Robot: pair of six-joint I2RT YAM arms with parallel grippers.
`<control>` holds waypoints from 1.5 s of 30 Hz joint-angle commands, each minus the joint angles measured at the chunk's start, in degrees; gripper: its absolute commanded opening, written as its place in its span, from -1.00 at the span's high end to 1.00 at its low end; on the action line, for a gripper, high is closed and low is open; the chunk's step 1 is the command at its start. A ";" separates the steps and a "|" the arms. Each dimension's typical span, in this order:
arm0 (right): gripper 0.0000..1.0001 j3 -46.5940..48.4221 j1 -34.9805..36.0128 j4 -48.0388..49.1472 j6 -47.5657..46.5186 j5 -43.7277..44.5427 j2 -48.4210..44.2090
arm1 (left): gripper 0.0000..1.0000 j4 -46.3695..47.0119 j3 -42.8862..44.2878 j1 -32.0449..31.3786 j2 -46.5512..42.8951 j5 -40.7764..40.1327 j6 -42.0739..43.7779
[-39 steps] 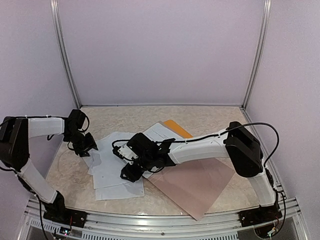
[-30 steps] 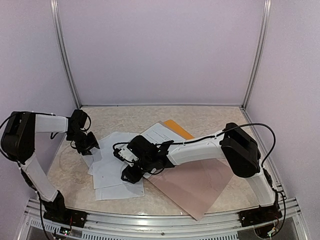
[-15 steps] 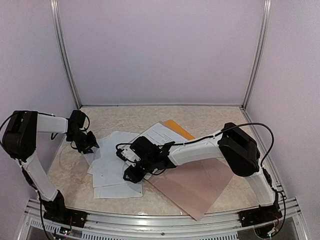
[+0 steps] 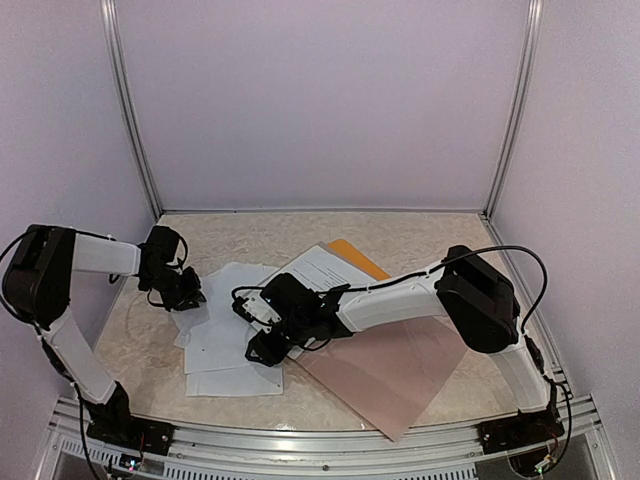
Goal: Put the files into the folder
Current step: Pick up the file from the center of the board.
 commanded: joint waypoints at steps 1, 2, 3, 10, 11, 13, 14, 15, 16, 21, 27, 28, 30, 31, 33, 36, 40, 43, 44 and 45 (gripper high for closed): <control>0.00 -1.60 -0.38 -1.58 0.21 -0.41 2.40 | 0.54 -2.12 -0.90 -0.92 -3.56 -2.82 0.07; 0.00 -1.68 -0.40 -1.55 0.24 -0.55 2.36 | 0.47 -3.30 -0.91 -1.06 -4.47 -4.30 0.28; 0.00 -1.80 -0.36 -1.50 0.18 -0.58 2.28 | 0.38 -4.82 -1.03 -1.08 -6.11 -5.93 0.37; 0.00 -2.22 -0.54 -1.36 0.08 -0.35 1.91 | -0.09 -12.15 -4.58 -1.01 -15.31 -7.31 -0.22; 0.00 -2.22 -0.54 -1.41 0.07 -0.42 1.87 | -0.10 -12.67 -5.09 -0.84 -15.82 -6.52 -0.24; 0.00 -2.16 -0.52 -1.50 -0.06 -0.61 1.83 | -0.12 -13.96 -6.00 -0.45 -16.28 -5.53 0.07; 0.00 -2.19 -0.54 -1.48 -0.07 -0.60 1.79 | -0.13 -14.14 -6.43 -0.46 -15.96 -5.21 0.10; 0.00 -2.36 -0.56 -1.46 -0.06 -0.60 1.75 | -0.14 -13.98 -6.87 -0.43 -15.63 -4.98 0.00; 0.00 -2.33 -0.59 -1.56 -0.18 -0.66 1.74 | -0.14 -13.41 -7.35 -0.39 -15.17 -4.33 -0.14; 0.00 -3.18 -0.57 -1.30 -0.14 -0.97 1.29 | -0.15 -11.49 -8.33 0.05 -11.86 -3.47 0.01; 0.00 -4.16 -0.57 -0.48 0.03 -1.17 1.21 | -0.12 -9.83 -8.14 -0.78 -9.43 -1.55 0.13; 0.00 -4.23 -0.61 -0.26 0.12 -1.27 1.22 | -0.09 -9.70 -8.05 -1.15 -8.95 -1.31 0.00; 0.00 -4.24 -0.61 -0.14 0.15 -1.32 1.30 | -0.01 -9.00 -8.19 -1.99 -8.35 -1.21 -0.42; 0.00 -4.16 -0.61 -0.13 0.11 -1.25 1.37 | 0.04 -8.68 -8.20 -2.49 -7.81 -1.04 -0.76; 0.00 -3.96 -0.65 -0.37 0.02 -1.28 1.44 | 0.14 -8.29 -8.21 -3.62 -7.43 -1.41 -1.37; 0.00 -3.97 -0.65 -0.63 -0.10 -1.33 1.56 | 0.28 -8.72 -8.04 -4.83 -8.33 -2.83 -2.03; 0.00 -3.98 -0.63 -0.66 -0.08 -1.52 1.74 | 0.52 -10.34 -7.40 -5.04 -11.18 -4.69 -1.61; 0.00 -3.93 -0.59 -0.51 0.10 -1.55 1.83 | 0.67 -12.07 -6.74 -5.08 -13.45 -6.43 -1.06; 0.00 -3.89 -0.60 -0.49 0.08 -1.63 1.83 | 0.72 -12.81 -6.45 -5.12 -13.99 -6.83 -0.85; 0.00 -3.76 -0.64 -0.49 0.11 -1.71 1.83 | 0.76 -13.67 -6.08 -5.13 -14.96 -7.37 -0.71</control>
